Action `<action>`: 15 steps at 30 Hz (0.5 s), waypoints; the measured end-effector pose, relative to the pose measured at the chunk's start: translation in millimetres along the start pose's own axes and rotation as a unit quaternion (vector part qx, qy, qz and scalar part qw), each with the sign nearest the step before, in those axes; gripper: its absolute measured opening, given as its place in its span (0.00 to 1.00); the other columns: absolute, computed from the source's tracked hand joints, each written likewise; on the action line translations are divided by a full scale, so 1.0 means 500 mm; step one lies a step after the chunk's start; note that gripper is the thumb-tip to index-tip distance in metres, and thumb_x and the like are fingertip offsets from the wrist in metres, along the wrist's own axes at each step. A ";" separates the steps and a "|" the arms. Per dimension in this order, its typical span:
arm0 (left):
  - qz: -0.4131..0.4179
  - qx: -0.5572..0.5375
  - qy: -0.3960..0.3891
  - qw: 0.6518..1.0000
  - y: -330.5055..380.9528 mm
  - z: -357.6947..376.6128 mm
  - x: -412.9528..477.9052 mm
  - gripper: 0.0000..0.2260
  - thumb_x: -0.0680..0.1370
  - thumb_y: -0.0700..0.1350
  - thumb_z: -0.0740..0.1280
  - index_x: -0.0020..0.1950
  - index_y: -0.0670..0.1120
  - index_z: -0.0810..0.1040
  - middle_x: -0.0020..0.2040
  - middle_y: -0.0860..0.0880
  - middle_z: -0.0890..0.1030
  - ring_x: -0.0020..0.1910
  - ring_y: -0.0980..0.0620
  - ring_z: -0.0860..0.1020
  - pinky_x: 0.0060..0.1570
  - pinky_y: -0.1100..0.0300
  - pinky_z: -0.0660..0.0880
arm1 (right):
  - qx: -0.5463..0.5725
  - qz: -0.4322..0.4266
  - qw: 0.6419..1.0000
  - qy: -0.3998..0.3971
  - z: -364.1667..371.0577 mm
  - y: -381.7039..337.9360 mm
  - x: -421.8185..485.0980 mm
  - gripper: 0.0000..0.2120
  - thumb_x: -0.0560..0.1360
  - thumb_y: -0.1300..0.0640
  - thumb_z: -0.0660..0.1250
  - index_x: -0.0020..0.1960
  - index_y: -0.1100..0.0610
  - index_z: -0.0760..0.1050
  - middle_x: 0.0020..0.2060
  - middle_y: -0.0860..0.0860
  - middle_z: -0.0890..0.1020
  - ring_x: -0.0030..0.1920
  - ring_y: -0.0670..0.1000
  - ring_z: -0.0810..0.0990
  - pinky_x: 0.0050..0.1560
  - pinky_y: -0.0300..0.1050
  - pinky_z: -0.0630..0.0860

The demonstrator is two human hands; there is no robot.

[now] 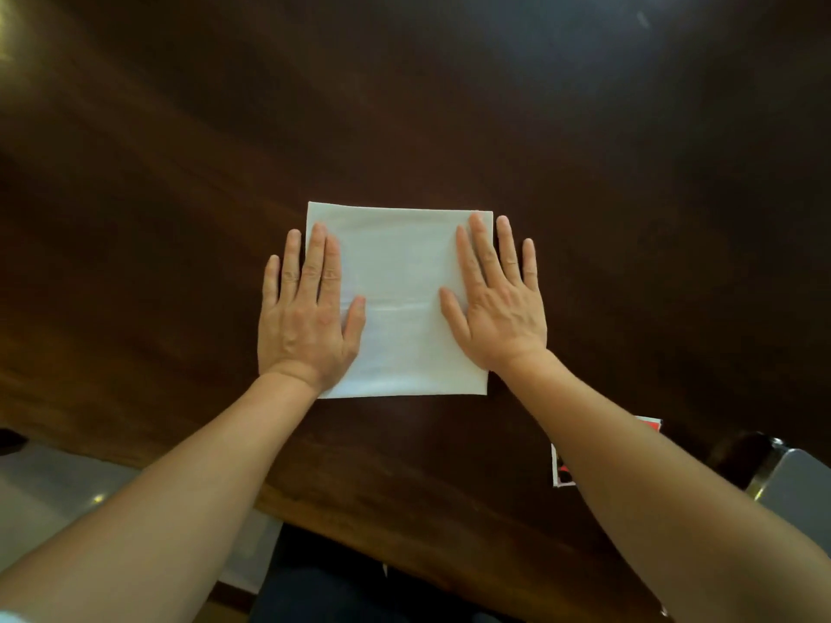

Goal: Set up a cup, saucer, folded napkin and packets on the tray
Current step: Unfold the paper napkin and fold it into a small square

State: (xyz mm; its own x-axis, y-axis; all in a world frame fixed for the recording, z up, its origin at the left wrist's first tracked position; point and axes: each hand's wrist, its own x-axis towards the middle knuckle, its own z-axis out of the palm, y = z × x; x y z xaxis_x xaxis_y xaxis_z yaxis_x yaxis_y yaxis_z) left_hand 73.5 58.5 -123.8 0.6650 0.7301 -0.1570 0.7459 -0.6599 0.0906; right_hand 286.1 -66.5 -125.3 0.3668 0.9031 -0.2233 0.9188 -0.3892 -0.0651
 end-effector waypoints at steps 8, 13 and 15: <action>0.002 0.000 0.017 1.000 -0.002 0.011 -0.001 0.35 0.82 0.62 0.48 0.83 0.44 0.45 0.84 0.44 0.47 0.82 0.43 0.46 0.80 0.45 0.46 | 0.007 0.025 1.000 0.014 0.005 0.000 0.000 0.36 0.80 0.35 0.43 0.82 0.52 0.43 0.81 0.57 0.45 0.80 0.59 0.42 0.78 0.61 0.45; 0.010 0.005 0.010 1.000 -0.004 0.014 0.001 0.39 0.81 0.66 0.48 0.83 0.43 0.44 0.84 0.43 0.46 0.82 0.43 0.46 0.79 0.45 0.45 | 0.010 0.040 0.999 0.026 0.006 -0.002 0.003 0.38 0.79 0.33 0.44 0.82 0.53 0.42 0.81 0.58 0.46 0.80 0.58 0.43 0.78 0.60 0.46; 0.011 0.008 0.010 1.000 -0.004 0.014 0.003 0.39 0.80 0.66 0.48 0.83 0.42 0.45 0.84 0.43 0.46 0.82 0.43 0.45 0.78 0.46 0.44 | 0.009 0.041 0.999 0.027 0.004 -0.003 0.005 0.38 0.79 0.34 0.44 0.82 0.53 0.42 0.81 0.59 0.46 0.80 0.58 0.44 0.78 0.60 0.46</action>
State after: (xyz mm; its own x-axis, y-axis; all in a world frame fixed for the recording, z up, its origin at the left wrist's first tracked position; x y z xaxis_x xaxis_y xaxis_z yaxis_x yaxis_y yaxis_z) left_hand 73.0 59.6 -131.0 0.6819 0.7190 -0.1347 0.7306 -0.6783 0.0781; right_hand 285.1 -64.1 -127.8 0.4483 0.8763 -0.1765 0.8828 -0.4650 -0.0662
